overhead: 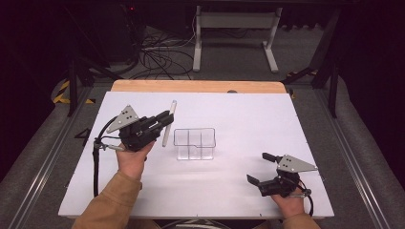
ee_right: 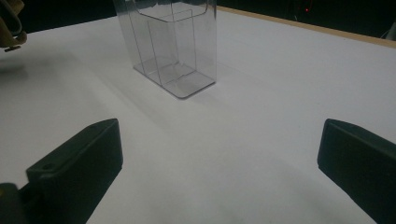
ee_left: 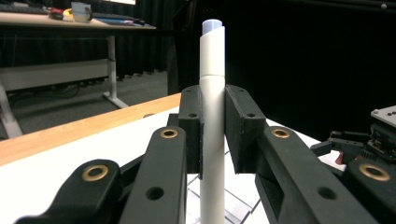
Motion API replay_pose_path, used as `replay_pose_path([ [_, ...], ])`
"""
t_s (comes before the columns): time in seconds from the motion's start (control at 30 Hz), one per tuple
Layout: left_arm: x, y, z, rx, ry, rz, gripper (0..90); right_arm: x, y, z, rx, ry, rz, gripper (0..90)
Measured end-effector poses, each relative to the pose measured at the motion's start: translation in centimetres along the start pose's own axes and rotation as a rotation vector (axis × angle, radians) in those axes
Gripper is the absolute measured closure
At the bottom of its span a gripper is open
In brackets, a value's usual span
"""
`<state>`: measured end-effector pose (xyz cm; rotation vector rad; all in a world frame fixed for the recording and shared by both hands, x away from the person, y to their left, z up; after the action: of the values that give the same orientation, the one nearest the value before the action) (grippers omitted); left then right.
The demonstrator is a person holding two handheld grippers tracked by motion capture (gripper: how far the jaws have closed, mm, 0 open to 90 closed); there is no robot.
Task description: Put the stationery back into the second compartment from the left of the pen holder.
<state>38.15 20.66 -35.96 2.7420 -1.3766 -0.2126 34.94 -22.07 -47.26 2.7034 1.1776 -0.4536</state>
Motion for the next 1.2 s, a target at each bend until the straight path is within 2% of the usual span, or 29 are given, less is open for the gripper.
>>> replay_pose_path([
  [0.13,0.9,0.3,-0.2,0.016,0.002,0.021,78.0,0.0,0.0,0.0,0.001,0.000,-0.001,0.6],
  [0.23,1.4,0.5,-0.3,0.008,0.003,0.031,78.0,0.0,0.0,0.0,0.001,-0.001,0.000,0.6],
  [0.27,1.9,0.6,-0.3,0.010,0.004,0.045,78.0,0.0,0.0,0.0,0.001,-0.001,0.000,0.6],
  [0.4,2.6,0.8,-0.2,0.019,0.004,0.052,77.9,0.0,0.0,0.0,-0.001,0.000,-0.001,0.6],
  [0.67,4.1,1.0,0.1,-0.001,0.022,0.087,77.9,0.0,0.0,0.0,-0.002,0.000,-0.004,0.6],
  [0.73,4.8,1.2,0.2,0.013,0.015,0.086,77.9,0.0,0.0,0.0,-0.001,-0.002,-0.003,0.6],
  [0.97,6.2,1.5,0.5,0.008,0.013,0.098,77.9,0.0,0.0,0.0,-0.003,-0.001,-0.005,0.6],
  [1.2,7.4,1.2,1.3,0.007,0.001,0.085,77.9,0.0,0.0,0.0,-0.002,-0.003,-0.007,0.7],
])
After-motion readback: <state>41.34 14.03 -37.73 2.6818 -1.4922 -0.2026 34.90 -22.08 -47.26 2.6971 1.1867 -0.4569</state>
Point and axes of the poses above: each handheld gripper's, and its own axes: x roughly forward along the jaws, z roughly out of its underside, y roughly to its right, the point moved 1 cm from there along x, roughly forward along the jaws, and after that the axes turned 5 degrees about z, right-handed, at the moved point
